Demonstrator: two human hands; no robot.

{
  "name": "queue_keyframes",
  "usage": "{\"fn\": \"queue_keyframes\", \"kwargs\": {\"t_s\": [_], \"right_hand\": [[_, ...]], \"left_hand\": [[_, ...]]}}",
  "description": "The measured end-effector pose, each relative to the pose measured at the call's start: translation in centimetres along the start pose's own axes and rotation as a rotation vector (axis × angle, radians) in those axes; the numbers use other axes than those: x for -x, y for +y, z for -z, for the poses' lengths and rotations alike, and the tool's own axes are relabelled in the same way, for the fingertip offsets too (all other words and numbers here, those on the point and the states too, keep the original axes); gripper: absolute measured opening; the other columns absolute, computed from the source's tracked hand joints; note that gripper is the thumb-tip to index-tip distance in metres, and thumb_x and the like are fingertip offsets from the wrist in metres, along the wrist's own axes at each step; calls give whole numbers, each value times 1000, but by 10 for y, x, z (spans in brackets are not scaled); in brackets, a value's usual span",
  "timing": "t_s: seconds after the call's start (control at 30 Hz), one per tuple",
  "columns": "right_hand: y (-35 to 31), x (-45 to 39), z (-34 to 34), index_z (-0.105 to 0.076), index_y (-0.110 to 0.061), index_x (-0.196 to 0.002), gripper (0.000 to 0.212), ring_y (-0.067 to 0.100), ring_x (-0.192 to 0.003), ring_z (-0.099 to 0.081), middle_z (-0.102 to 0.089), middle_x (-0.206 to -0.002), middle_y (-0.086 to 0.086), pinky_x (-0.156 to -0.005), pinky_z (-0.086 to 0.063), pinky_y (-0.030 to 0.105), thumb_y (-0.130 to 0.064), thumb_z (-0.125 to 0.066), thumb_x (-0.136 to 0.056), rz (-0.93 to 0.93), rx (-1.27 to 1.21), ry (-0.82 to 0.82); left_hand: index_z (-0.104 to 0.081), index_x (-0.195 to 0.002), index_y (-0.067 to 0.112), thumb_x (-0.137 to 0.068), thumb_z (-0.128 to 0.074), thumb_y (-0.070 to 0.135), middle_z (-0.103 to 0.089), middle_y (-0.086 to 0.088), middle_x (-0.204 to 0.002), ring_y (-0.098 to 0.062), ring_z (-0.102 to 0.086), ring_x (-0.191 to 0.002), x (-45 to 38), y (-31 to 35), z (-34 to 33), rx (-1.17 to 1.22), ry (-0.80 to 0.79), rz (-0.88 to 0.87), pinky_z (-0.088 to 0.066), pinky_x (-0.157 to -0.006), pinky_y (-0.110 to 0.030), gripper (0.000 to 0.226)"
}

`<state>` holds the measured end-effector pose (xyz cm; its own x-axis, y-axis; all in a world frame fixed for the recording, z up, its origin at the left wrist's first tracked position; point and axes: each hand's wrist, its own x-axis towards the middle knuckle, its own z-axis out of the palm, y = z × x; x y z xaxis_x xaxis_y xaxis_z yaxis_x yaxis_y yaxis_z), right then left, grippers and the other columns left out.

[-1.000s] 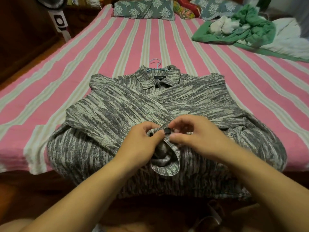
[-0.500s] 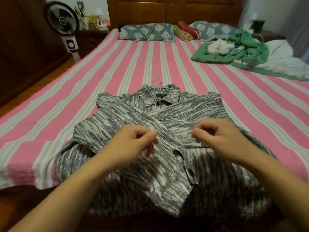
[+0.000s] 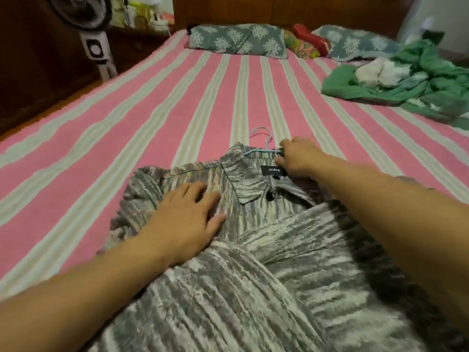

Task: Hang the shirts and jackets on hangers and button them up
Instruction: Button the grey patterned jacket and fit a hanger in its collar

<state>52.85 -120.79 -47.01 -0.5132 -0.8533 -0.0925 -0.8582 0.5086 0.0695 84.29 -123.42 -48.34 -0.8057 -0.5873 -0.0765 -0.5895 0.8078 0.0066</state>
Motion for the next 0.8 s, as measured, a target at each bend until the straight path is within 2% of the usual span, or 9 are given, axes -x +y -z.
{"fn": "queue_keyframes", "kwargs": {"t_s": [0.1,0.17,0.23,0.33,0.43,0.5,0.6,0.67,0.8], "right_hand": [[15,-25,-26,-52,-19,-131,50,37,-105,-54,-54,-120,16,-87,-48,45,-57,-50,-98,57,-45,64],[20,-15,-37,-57,-20,-118,42,30,-87,-53,-58,-102,10,-69,-41,37,-56,-51,-98,66,-157,227],[12,-5,-36,-54,-18,-104,38,27,-76,-49,-55,-89,5,-61,-34,35,-56,-51,-98,-22,-201,276],[7,-1,-10,-52,-14,-103,32,27,-75,-50,-61,-92,10,-61,-36,35,-46,-52,-101,-116,-221,125],[6,33,59,-50,-19,-101,25,28,-76,-53,-59,-89,5,-63,-38,37,-43,-46,-104,-36,-319,188],[6,81,111,-51,-19,-98,26,26,-73,-52,-55,-85,2,-61,-37,37,-43,-42,-103,69,-331,226],[10,167,187,-56,-19,-100,22,27,-75,-54,-56,-87,1,-58,-44,39,-37,-44,-104,152,-404,281],[13,221,241,-54,-24,-101,17,22,-75,-54,-52,-87,-4,-57,-45,38,-38,-45,-103,152,-454,314],[23,297,346,-56,-22,-94,22,17,-70,-48,-44,-83,-8,-58,-36,33,-38,-43,-103,259,-484,388]], "left_hand": [[-33,-149,36,-101,-22,62,-31,2,-154,-22,-27,-142,-6,-5,-18,114,66,22,-28,-118,-43,56],[-40,-145,34,-100,-26,60,-36,1,-150,-23,-30,-140,-7,-6,-21,142,104,12,-32,-117,-45,53],[-41,-144,33,-101,-28,58,-37,1,-151,-24,-30,-142,-6,-6,-20,167,110,26,-30,-119,-46,51],[-39,-148,32,-103,-27,55,-32,-1,-158,-25,-25,-148,-2,0,-10,193,24,53,-19,-124,-46,52],[-36,-152,30,-105,-36,45,-21,-5,-165,-25,-19,-152,7,11,26,300,-38,126,-5,-122,-41,49],[-44,-147,26,-100,-52,36,-23,-3,-162,-22,-21,-150,19,23,75,463,58,232,-8,-120,-42,48],[-53,-137,18,-95,-64,27,-25,-2,-154,-29,-24,-145,47,35,177,660,287,317,-25,-118,-53,45],[-48,-137,22,-95,-60,35,-27,-4,-150,-34,-32,-140,73,42,249,660,373,226,-32,-111,-57,46],[-43,-143,28,-101,-37,57,-49,4,-135,-20,-47,-125,126,57,372,553,234,-29,-46,-101,-43,51]]}}
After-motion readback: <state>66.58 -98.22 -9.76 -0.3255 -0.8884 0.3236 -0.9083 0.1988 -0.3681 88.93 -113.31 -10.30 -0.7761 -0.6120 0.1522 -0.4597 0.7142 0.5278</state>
